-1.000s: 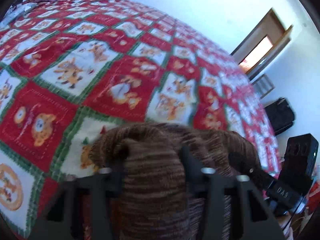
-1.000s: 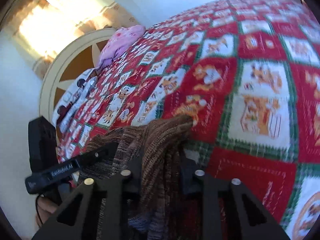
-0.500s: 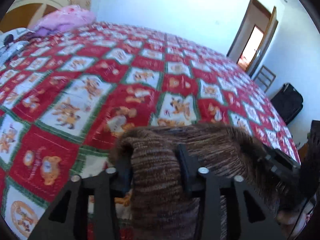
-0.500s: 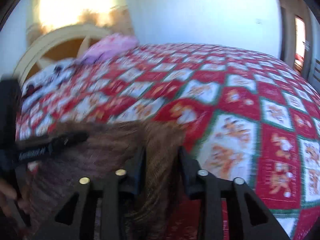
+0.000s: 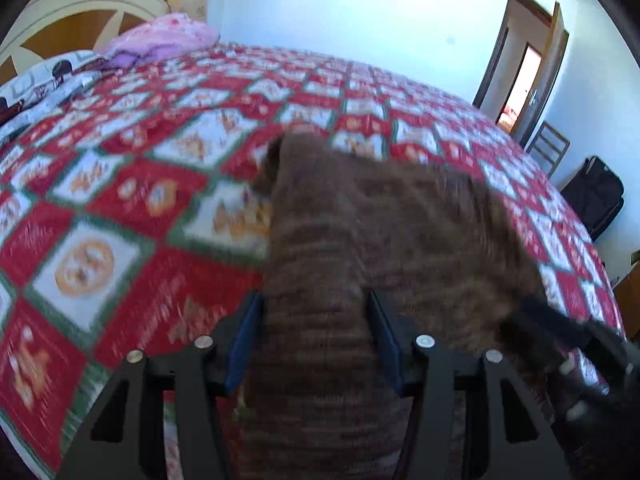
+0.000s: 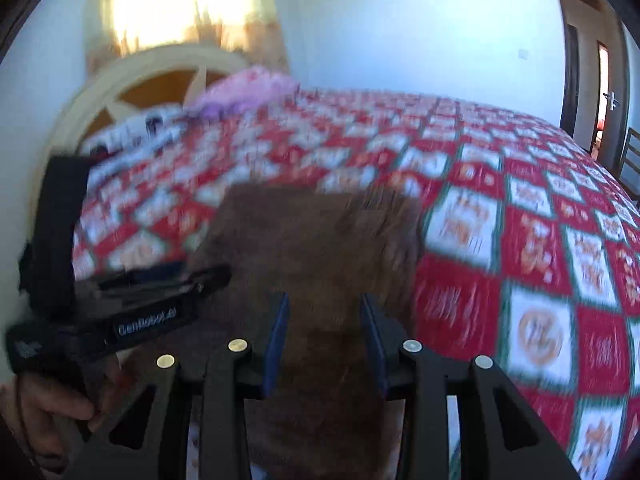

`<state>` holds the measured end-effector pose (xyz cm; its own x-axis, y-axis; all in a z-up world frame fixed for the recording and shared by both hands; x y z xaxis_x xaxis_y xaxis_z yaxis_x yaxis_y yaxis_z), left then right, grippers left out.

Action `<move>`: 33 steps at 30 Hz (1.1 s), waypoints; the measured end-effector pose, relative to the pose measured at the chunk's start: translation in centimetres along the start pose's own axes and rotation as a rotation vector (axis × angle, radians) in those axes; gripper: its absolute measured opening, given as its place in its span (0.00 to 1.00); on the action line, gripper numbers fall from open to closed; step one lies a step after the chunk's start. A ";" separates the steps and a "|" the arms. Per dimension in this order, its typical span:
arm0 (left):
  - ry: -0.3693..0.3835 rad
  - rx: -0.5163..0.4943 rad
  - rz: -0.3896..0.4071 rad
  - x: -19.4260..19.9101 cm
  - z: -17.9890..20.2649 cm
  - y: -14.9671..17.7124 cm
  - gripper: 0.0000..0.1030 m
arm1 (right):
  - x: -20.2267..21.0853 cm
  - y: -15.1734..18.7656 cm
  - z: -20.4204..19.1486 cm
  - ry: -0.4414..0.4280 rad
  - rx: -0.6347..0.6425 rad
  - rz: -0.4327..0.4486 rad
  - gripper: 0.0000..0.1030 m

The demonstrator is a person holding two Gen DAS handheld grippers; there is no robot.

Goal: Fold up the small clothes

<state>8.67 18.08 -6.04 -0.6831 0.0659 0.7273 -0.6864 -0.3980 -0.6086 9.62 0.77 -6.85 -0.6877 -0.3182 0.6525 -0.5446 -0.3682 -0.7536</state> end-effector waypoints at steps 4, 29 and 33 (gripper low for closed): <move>0.028 0.048 -0.023 0.8 -0.9 0.2 0.60 | -0.3 3.1 -1.0 0.029 -0.022 -0.047 0.37; 0.072 0.073 0.026 2.9 -3.3 3.8 0.74 | 5.5 -10.7 -2.0 -0.050 0.114 0.110 0.55; 0.060 0.057 0.043 2.6 -2.8 4.1 0.78 | -2.7 -15.8 -3.3 -0.076 0.212 -0.057 0.55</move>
Point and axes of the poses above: each gripper's, at about its wrist camera, not at the fingertips, and x roughly against the way its jaws point, z to its right, y to its underside, the point moved 1 cm from there along -x, roughly the way its jaws point, and after that the axes turned 11 degrees about x, right-handed, at the moved point
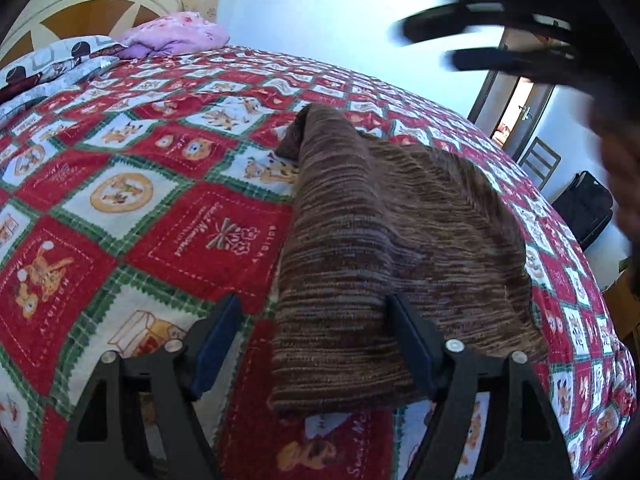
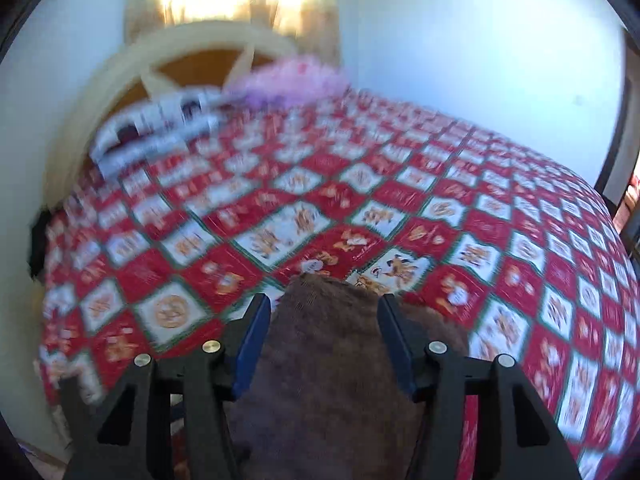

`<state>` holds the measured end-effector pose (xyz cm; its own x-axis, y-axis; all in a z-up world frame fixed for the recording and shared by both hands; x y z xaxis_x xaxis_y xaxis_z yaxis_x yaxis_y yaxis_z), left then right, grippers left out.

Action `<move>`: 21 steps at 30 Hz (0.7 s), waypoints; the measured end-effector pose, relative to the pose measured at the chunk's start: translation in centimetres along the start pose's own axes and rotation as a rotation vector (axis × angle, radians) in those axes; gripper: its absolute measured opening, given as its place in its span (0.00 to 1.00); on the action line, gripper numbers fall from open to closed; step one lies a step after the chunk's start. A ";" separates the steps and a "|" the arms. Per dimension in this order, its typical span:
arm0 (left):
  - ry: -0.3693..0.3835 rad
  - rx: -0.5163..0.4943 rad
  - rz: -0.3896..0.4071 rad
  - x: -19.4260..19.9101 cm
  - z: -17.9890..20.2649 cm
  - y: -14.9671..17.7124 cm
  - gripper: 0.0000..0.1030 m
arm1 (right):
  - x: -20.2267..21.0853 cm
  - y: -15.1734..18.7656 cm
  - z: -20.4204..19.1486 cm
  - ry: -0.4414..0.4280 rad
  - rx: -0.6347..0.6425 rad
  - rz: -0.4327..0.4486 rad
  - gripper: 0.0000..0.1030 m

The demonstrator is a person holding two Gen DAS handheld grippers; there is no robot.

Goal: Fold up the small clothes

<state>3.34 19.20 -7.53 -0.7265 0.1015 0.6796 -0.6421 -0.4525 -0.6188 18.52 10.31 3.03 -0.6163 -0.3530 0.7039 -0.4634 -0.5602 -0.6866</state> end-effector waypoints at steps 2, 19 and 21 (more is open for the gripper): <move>0.006 0.005 0.000 0.1 -0.2 -0.1 0.78 | -4.5 -1.6 -0.8 -0.030 0.083 -0.091 0.55; 0.028 -0.017 0.001 -0.8 0.1 -0.3 0.85 | -16.9 -1.7 -1.7 0.150 0.268 -0.326 0.04; 0.024 -0.018 0.007 -0.8 0.2 -0.2 0.85 | -15.6 -0.8 2.0 0.044 -0.092 -0.197 0.04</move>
Point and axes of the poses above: each gripper's, at about its wrist camera, not at the fingertips, and x roughly against the way its jaws point, z to its right, y to its underside, the point moved 1 cm from there along -x, roughly the way its jaws point, and after that the axes turned 11 degrees about x, right-handed, at the moved point
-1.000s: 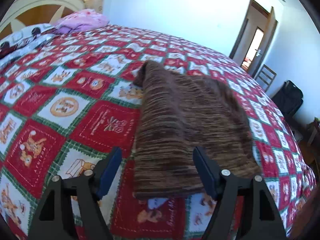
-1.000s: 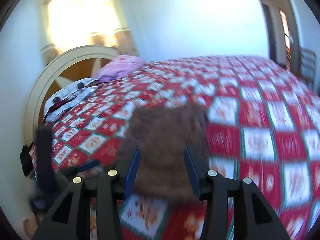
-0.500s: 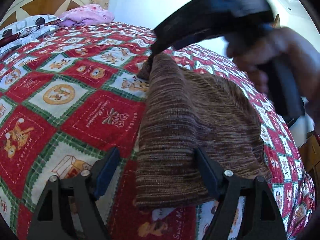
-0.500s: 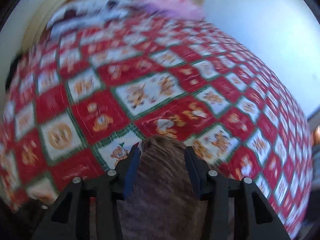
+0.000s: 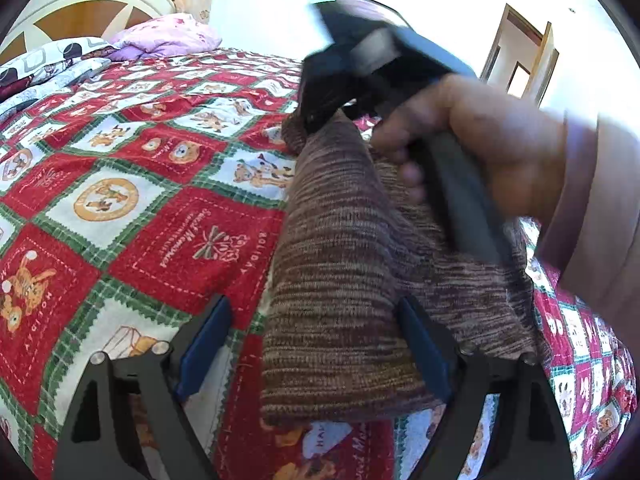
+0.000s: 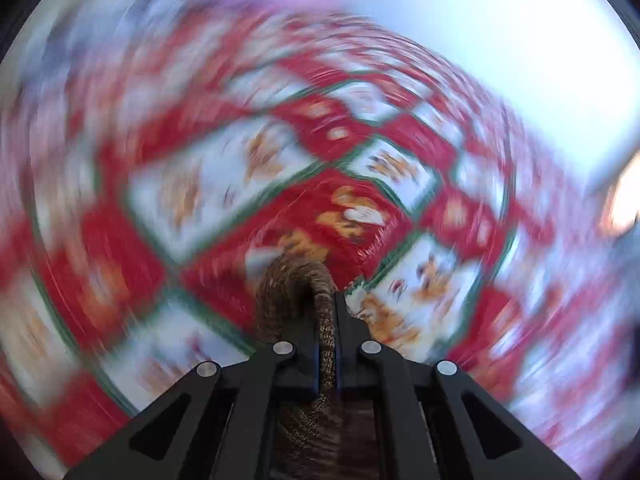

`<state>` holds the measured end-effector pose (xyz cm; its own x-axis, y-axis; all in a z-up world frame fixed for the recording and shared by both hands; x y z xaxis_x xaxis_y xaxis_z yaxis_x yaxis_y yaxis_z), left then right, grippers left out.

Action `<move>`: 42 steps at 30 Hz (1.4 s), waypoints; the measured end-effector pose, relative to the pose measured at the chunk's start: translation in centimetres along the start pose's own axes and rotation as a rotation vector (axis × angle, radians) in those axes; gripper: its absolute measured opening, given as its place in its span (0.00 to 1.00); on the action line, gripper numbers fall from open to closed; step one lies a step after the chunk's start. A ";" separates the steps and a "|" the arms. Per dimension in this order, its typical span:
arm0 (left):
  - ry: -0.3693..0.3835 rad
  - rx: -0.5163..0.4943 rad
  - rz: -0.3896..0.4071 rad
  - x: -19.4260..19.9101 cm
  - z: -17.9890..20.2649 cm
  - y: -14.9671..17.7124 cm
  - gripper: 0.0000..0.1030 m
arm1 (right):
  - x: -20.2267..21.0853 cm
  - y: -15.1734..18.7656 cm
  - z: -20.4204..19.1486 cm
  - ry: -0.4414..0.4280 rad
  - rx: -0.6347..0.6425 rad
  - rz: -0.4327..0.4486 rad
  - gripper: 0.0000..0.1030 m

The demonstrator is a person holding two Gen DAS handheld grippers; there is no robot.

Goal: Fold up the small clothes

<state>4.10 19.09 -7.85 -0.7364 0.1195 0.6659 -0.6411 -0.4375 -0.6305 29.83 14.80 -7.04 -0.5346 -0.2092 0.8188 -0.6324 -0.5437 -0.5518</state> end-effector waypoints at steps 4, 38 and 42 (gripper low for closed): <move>-0.019 -0.012 0.000 -0.1 0.3 0.2 0.86 | -1.2 3.6 3.4 -0.372 -0.449 0.117 0.06; 0.055 0.091 -0.039 -1.0 -1.4 -2.3 0.87 | 4.0 10.9 14.5 -0.306 -0.460 0.140 0.63; 0.028 0.046 -0.033 -0.9 -0.8 -1.9 0.87 | 2.3 10.6 12.8 -0.250 -0.407 0.063 0.62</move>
Point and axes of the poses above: each gripper's, at about its wrist camera, not at the fingertips, and x roughly against the way its jaws point, z to its right, y to its underside, the point moved 1 cm from there along -x, roughly the way its jaws point, and after that the axes turned 11 degrees about x, right-handed, at the moved point
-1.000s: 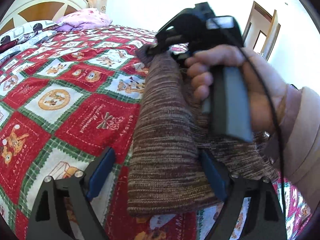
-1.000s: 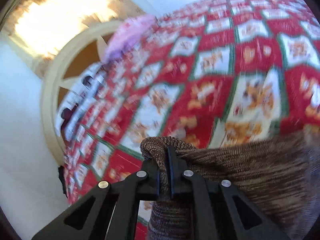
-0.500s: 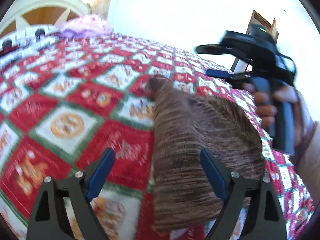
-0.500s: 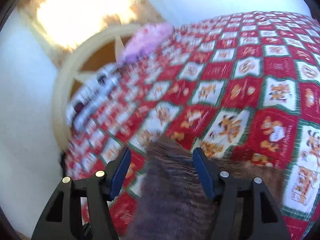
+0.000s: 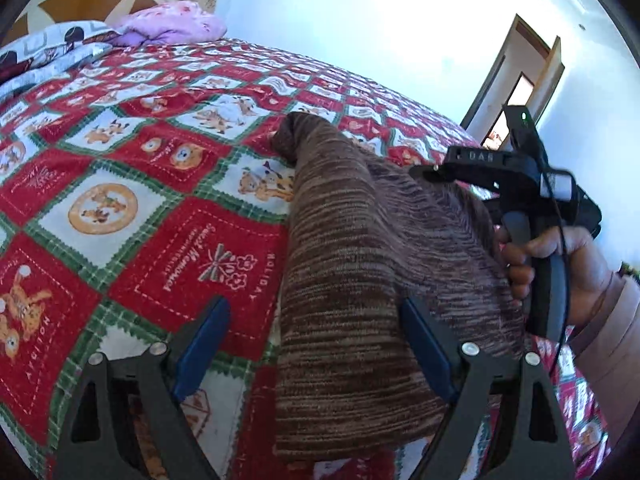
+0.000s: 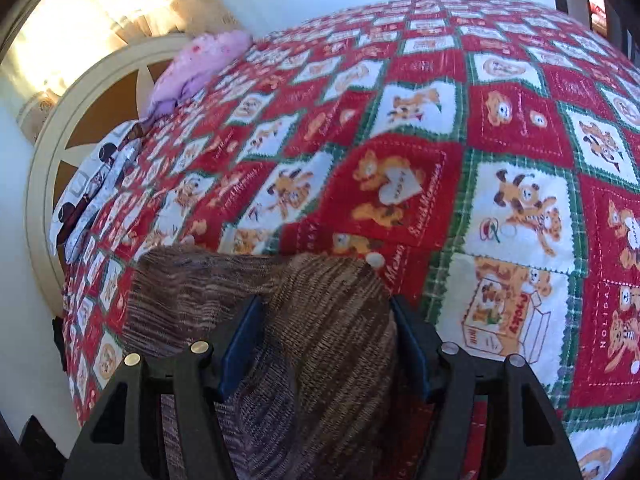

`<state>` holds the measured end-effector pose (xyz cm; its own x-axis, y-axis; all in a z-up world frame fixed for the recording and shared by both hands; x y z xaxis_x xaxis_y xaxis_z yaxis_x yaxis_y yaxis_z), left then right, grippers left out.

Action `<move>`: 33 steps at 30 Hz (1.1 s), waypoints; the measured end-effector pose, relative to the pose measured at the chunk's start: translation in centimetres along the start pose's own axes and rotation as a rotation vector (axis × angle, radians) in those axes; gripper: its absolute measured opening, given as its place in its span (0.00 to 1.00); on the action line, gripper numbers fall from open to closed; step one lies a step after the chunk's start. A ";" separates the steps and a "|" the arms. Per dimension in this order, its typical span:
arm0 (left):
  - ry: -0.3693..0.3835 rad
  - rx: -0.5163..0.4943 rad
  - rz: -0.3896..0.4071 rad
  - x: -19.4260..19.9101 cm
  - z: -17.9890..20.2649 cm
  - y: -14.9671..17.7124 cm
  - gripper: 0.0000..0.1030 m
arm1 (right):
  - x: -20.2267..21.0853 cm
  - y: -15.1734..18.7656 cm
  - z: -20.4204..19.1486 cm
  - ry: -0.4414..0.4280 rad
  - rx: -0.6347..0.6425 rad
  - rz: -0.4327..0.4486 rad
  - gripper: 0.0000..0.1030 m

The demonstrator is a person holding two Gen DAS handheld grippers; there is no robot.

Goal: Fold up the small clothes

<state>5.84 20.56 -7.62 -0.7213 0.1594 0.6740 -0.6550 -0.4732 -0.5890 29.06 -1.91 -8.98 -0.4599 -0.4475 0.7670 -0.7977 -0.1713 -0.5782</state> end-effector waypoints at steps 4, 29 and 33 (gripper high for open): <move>-0.011 -0.007 0.006 0.2 0.1 0.2 0.87 | 1.7 0.0 -1.3 -0.094 0.087 0.016 0.25; -0.020 -0.114 0.087 2.9 2.6 0.0 0.90 | 17.2 7.5 0.2 0.059 -0.144 0.460 0.39; -0.046 -0.161 0.070 3.4 4.9 0.4 0.90 | 19.3 13.1 -4.7 0.127 -0.119 0.468 0.39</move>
<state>4.21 16.68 -3.32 -0.7575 0.0896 0.6466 -0.6342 -0.3360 -0.6964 7.84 -8.65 -0.42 -0.8172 -0.3407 0.4648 -0.5300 0.1273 -0.8384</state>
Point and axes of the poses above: each gripper's, at about its wrist camera, not at the fingertips, and x roughly against the way its jaws point, z to its right, y to its underside, the point moved 1 cm from there along -x, roughly the way its jaws point, and after that the axes turned 11 degrees about x, right-handed, at the moved point
